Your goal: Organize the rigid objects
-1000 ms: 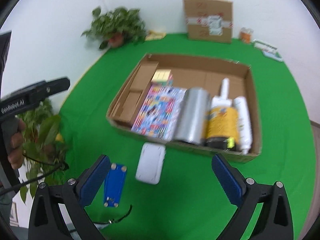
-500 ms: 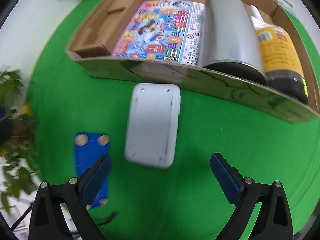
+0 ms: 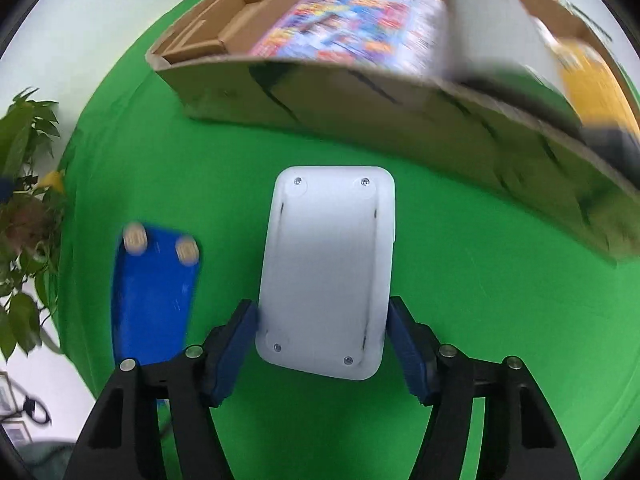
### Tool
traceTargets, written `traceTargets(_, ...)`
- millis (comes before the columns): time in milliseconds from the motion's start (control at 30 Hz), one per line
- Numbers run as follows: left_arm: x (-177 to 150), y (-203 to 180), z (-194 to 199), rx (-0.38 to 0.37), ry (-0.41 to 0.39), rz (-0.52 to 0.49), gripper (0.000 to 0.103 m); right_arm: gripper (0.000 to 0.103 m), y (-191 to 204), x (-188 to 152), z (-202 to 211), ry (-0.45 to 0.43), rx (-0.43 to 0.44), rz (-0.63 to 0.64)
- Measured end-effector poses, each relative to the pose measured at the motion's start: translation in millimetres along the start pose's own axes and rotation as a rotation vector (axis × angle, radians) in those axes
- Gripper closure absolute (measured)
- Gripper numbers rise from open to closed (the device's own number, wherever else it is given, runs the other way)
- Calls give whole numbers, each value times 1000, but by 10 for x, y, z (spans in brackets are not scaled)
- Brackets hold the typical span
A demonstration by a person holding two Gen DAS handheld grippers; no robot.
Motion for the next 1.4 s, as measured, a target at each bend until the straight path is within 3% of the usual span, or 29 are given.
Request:
traceTargets(167, 12, -440, -229, -118, 48, -27, 2, 40, -562, -645, 250, 17, -39, -111)
traceTargets(333, -108, -1050, -620, -336, 127, -49, 2, 44, -939, -1253, 586, -34, -18, -155)
traceTargets(400, -181, -1336, -819, -418, 161, -50, 2, 29, -947, -1362, 737, -86, -16, -139)
traceTargets(433, -219, -1430, -890, -437, 170, -53, 2, 9, -953, -1402, 817, -120, -23, -135)
traceTargets(467, -246, -1511, -968, -451, 180, -57, 2, 0, -967, -1404, 878, -147, -33, -131)
traceTargets(500, -288, -1608, -1068, -466, 190, -60, 3, 1, -948, -1427, 921, -176, -43, -124)
traceTargets(600, -402, -1771, -1292, -488, 220, -44, 13, 1, -836, -1508, 852, -162, -27, -113)
traceTargets(667, -460, -1825, -1375, -515, 236, -22, 28, 4, -767, -1535, 749, -164, -7, -111)
traceTargets(800, -559, -1902, -1463, -569, 264, -1, 47, 9, -689, -1590, 702, -208, -1, -116)
traceTargets(967, -624, -1913, -1539, -535, 279, -11, 65, 32, -729, -1678, 689, -207, -84, -123)
traceTargets(1067, -620, -1878, -1536, -534, 283, 4, 70, 36, -691, -1746, 724, -184, -138, -100)
traceTargets(1200, -585, -1878, -1427, -516, 272, -12, 71, 37, -637, -1761, 836, -142, -111, -150)
traceTargets(1333, -425, -1892, -1060, -523, 199, -63, 71, 37, -525, -1628, 1228, -187, -103, -164)
traceTargets(1400, -293, -1855, -814, -511, 163, -91, 78, 37, -415, -1520, 1480, -222, -103, -155)
Point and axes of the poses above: each gripper's, at about its wrist camera, not at the fingertips, and z roughly against the way its jaws point, y to its left, x to its top, the point moved 6 cm from there along -z, roughly the way its jaws point, and after that the axes turned 2 degrees about -x, right-handed, at the moved point
